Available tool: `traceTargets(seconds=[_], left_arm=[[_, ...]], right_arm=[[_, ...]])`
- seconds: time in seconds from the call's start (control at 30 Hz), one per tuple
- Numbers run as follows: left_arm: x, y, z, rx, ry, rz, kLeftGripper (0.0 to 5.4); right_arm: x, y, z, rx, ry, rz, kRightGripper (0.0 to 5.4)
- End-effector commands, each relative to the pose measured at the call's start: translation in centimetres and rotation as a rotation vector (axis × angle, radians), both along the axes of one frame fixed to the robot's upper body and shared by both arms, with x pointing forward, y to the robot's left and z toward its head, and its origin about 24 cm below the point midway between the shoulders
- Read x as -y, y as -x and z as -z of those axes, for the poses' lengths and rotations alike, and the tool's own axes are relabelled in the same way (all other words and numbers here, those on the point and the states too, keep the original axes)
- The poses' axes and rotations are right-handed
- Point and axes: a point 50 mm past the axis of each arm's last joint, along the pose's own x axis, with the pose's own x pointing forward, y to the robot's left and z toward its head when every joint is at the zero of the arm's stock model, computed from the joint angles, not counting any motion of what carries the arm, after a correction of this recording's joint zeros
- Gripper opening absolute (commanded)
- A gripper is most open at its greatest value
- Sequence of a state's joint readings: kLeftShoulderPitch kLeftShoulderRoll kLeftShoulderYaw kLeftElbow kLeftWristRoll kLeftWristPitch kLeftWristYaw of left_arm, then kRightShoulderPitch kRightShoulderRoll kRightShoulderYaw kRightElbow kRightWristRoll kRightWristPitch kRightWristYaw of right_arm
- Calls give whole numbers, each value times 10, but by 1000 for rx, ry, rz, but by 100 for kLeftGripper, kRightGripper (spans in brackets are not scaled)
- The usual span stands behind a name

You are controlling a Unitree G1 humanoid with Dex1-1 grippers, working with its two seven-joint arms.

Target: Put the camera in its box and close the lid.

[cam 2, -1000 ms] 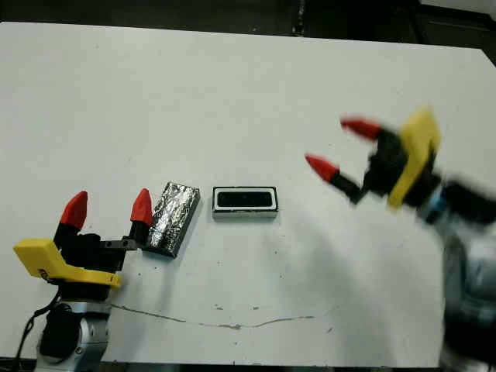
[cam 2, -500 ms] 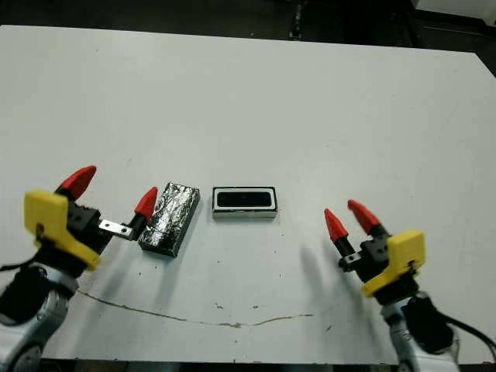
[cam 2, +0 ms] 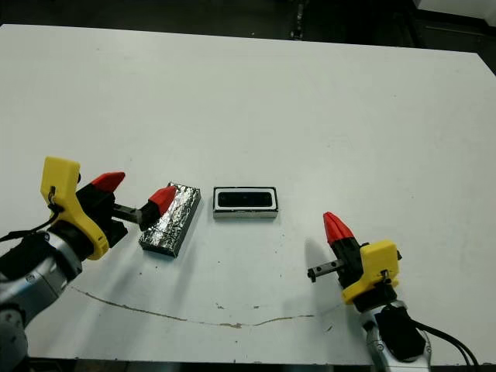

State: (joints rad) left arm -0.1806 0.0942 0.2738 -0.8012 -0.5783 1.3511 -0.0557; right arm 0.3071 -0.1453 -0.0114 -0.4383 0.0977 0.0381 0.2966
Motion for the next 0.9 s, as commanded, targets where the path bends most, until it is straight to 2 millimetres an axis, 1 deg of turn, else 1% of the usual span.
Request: traceTargets(seconds=[0.03, 0.27, 0.43, 0.6, 0.9], left_arm=[[1, -2, 1, -38, -17, -29, 540], [9, -3, 5, -45, -64, -74, 540], [11, -5, 8, -66, -107, -71, 540], [12, -8, 10, -73, -172, -47, 540], [15, -9, 9, -103, -171, 7, 540]], right_arm=[[-2, 0, 1, -11, 6, 10, 1], [-7, 0, 2, -13, -11, 8, 1], [-12, 1, 4, -15, -27, 12, 1], [-16, 2, 6, -25, -34, 4, 1], [-20, 4, 9, -29, -29, 3, 1]])
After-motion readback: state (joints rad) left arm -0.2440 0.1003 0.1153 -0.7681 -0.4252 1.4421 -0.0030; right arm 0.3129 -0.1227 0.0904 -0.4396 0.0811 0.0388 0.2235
